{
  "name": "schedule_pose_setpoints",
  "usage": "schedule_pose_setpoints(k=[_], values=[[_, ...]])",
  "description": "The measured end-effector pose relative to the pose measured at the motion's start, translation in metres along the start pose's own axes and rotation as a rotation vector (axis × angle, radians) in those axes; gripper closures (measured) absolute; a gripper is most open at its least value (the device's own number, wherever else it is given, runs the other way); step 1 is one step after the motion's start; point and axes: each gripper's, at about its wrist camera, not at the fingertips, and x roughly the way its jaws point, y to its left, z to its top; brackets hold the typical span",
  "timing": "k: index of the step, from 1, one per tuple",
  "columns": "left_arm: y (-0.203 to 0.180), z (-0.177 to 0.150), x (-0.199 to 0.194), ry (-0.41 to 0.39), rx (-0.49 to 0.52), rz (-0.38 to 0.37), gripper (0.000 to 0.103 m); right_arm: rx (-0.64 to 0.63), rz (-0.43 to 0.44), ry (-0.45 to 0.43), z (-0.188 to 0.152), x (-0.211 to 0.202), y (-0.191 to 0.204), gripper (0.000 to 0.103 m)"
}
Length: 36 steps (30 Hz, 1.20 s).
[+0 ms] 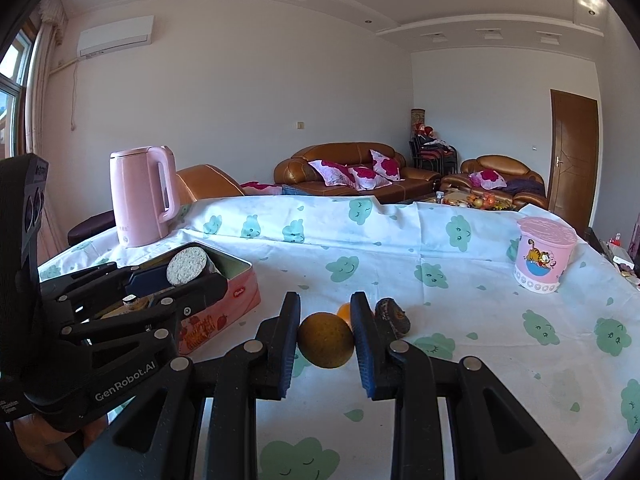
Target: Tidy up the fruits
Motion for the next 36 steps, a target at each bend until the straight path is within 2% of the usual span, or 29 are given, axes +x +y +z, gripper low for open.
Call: schedule_pose_setpoints(k=[7, 15, 23, 36], values=[[0.029, 0.005, -0.008, -0.009, -0.041, 0.044, 0.068, -0.045, 0.05, -0.004, 0.01, 0.008, 0.029, 0.075], [0.057, 0.005, -0.02, -0.021, -0.082, 0.048, 0.068, -0.052, 0.113, -0.005, 0.018, 0.019, 0.055, 0.075], [0.088, -0.002, -0.017, 0.008, -0.141, 0.058, 0.068, -0.077, 0.161, -0.004, 0.02, 0.031, 0.079, 0.075], [0.107, 0.0, -0.016, 0.017, -0.16, 0.097, 0.068, -0.054, 0.232, -0.004, 0.023, 0.043, 0.095, 0.075]])
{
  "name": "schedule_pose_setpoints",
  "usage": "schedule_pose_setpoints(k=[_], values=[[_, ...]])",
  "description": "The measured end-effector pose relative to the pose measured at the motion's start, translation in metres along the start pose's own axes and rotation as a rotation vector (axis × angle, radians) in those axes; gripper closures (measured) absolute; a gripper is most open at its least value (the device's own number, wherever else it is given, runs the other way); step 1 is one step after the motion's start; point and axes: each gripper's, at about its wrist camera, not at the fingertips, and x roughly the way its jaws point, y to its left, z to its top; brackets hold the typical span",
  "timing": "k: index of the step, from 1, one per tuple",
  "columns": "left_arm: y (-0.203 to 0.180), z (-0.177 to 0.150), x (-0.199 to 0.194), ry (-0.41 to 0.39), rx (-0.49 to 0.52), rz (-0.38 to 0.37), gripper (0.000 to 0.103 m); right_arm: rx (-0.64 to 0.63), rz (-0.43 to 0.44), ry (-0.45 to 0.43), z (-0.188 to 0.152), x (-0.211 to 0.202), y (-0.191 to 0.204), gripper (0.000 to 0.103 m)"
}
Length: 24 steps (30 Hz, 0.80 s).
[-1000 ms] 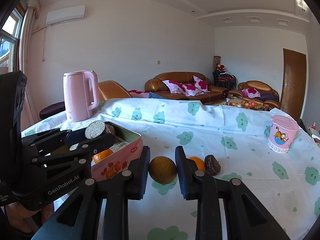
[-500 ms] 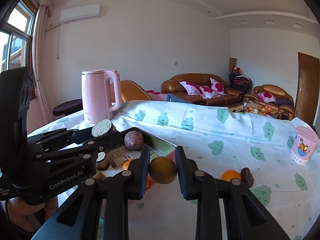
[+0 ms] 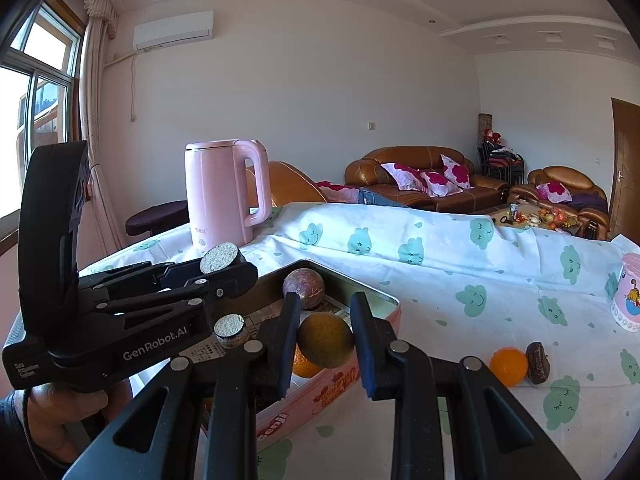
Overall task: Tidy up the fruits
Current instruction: 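Lower the jar into the box with the left gripper while the right gripper lowers the yellow fruit into it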
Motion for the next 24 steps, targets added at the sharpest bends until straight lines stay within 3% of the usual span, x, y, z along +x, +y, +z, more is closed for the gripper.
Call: schedule_pose_setpoints(k=[24], values=[[0.013, -0.006, 0.027, 0.086, -0.019, 0.031, 0.068, -0.003, 0.029, 0.065, -0.006, 0.028, 0.013, 0.075]])
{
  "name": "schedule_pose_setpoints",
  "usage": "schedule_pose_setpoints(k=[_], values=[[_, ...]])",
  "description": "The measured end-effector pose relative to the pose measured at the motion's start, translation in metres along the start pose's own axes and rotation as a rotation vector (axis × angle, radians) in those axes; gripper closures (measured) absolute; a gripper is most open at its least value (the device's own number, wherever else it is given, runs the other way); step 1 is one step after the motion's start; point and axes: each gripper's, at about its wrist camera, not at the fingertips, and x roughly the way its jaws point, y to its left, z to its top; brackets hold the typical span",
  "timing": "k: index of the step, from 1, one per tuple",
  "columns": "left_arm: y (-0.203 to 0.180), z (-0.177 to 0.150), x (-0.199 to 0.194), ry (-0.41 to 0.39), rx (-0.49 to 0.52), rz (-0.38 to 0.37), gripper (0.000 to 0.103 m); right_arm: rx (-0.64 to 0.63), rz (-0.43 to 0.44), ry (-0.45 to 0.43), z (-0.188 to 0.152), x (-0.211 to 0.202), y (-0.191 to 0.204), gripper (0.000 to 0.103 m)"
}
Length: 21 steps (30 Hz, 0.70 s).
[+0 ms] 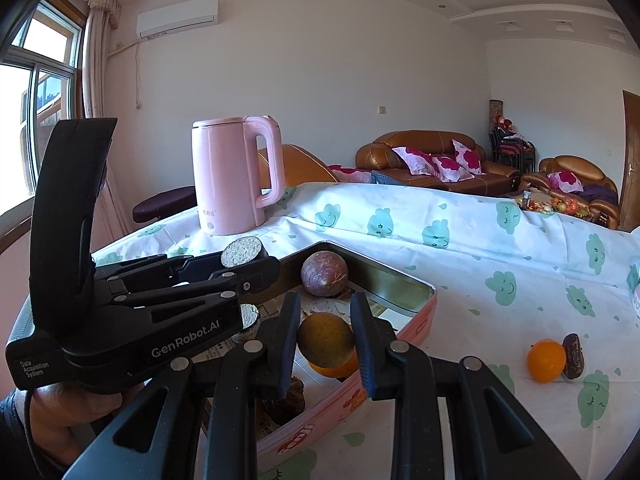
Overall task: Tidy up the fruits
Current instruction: 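Lower the jar into the box with the left gripper while the right gripper lowers the yellow fruit into it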
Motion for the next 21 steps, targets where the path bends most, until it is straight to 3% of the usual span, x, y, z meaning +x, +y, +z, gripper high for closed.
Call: schedule_pose_setpoints(k=[21], values=[[0.0, -0.005, 0.022, 0.103, 0.013, -0.014, 0.068, -0.001, 0.015, 0.068, 0.0, 0.012, 0.0, 0.075]])
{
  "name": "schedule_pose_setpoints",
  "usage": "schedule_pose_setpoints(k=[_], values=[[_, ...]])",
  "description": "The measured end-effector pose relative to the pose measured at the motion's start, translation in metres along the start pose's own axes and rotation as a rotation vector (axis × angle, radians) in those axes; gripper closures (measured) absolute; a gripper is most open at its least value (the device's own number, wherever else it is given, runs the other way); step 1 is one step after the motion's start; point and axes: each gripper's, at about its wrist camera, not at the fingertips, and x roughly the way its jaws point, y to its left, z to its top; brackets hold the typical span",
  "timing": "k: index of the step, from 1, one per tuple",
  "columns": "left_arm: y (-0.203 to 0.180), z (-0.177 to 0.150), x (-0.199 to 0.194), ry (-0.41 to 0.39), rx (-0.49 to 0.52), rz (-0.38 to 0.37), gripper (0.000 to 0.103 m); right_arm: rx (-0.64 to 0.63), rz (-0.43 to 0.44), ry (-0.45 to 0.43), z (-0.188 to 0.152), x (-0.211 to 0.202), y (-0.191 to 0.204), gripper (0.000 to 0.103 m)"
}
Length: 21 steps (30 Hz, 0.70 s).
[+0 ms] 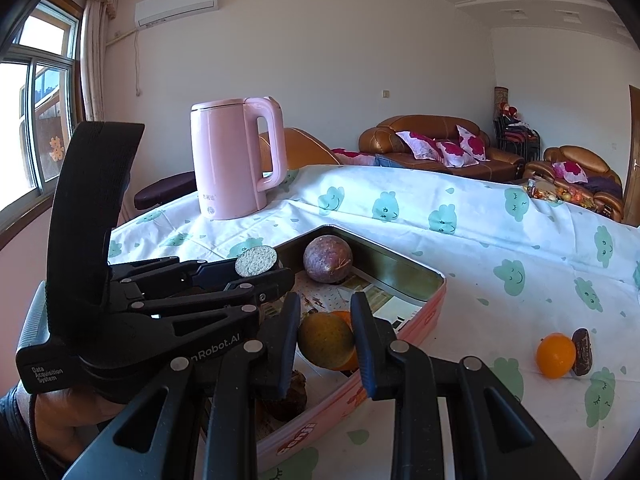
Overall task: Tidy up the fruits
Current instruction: 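Lower the jar into the box with the left gripper while the right gripper lowers the yellow fruit into it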
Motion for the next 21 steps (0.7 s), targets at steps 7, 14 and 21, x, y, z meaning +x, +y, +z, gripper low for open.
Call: schedule_pose_setpoints(k=[7, 14, 21], values=[[0.0004, 0.0003, 0.0033, 0.022, -0.003, 0.003, 0.068, 0.009, 0.012, 0.031, -0.0008, 0.0052, -0.0022, 0.075], [0.0014, 0.0002, 0.0044, 0.027, -0.007, 0.002, 0.066, 0.01, 0.01, 0.037, -0.0012, 0.0059, -0.002, 0.075], [0.0076, -0.0006, 0.0023, 0.019, -0.032, 0.019, 0.051, 0.054, -0.017, 0.042, -0.0019, 0.0067, -0.0097, 0.053]])
